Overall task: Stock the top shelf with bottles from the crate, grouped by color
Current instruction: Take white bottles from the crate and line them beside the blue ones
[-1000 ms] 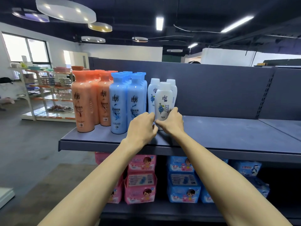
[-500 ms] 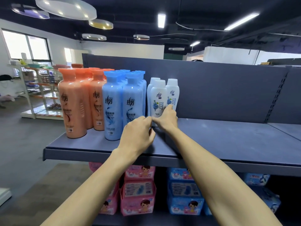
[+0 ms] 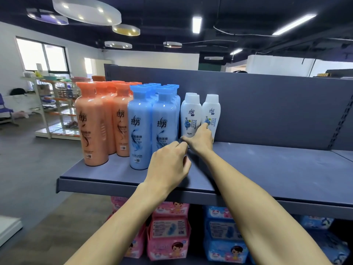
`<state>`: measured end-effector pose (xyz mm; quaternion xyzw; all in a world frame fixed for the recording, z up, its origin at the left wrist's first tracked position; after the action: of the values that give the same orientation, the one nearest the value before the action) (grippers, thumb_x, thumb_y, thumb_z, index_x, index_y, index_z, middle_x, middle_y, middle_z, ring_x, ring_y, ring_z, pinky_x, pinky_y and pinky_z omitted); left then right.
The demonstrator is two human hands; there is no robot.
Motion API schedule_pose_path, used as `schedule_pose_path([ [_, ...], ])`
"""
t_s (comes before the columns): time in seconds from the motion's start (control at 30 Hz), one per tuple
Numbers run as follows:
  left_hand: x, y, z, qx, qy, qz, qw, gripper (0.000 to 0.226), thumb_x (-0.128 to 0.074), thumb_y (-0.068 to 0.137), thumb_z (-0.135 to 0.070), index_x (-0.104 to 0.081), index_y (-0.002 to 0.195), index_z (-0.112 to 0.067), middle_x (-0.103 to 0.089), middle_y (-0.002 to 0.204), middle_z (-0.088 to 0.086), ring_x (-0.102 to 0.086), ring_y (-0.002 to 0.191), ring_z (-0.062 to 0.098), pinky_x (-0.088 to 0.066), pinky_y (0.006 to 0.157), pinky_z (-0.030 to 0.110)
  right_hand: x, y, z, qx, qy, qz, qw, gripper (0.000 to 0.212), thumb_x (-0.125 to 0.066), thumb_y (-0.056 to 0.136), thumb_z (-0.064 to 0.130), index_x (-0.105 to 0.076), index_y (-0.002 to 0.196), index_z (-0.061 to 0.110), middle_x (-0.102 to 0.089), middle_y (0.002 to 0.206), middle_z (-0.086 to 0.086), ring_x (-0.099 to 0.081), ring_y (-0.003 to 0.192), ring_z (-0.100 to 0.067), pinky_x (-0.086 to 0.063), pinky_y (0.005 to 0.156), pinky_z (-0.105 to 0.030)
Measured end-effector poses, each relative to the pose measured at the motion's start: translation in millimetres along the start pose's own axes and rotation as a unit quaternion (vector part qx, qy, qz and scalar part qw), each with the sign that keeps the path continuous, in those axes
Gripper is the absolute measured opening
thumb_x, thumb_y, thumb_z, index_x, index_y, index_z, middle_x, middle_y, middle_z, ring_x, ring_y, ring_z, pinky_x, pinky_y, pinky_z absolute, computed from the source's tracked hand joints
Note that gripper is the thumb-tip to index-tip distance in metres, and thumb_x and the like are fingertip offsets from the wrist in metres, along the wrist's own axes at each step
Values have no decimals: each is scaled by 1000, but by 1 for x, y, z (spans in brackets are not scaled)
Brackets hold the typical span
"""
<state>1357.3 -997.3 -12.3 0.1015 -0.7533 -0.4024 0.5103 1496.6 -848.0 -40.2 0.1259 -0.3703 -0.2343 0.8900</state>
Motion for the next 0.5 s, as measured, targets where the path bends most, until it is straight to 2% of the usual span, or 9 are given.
schedule_pose_path([
  [0.27,1,2,-1,0,7,-16,1000,9,-56,85,-24,-53,83,-16,-56,77,0,-57,73,27,-36,57,33,-4,3,-1,2,6,-7,1000,63,-83,69,39,-36,102,13,-56,113,-12,-59,102,-35,-43,74,-33],
  [0.5,1,2,-1,-1,-1,-22,1000,10,-55,86,-25,-55,85,-15,-57,78,0,-58,74,26,-42,58,35,-6,4,-2,-1,8,-9,1000,66,-85,66,40,-36,101,13,-56,110,-12,-59,101,-35,-39,71,-33],
])
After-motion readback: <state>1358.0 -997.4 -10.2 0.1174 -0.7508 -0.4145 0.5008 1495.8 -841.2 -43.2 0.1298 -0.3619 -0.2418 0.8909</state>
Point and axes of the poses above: each hand's wrist, its own y-axis towards the middle knuckle, its own x-axis out of the back of the hand, z = x × y, the point moved 10 cm from there along y, towards the middle knuckle
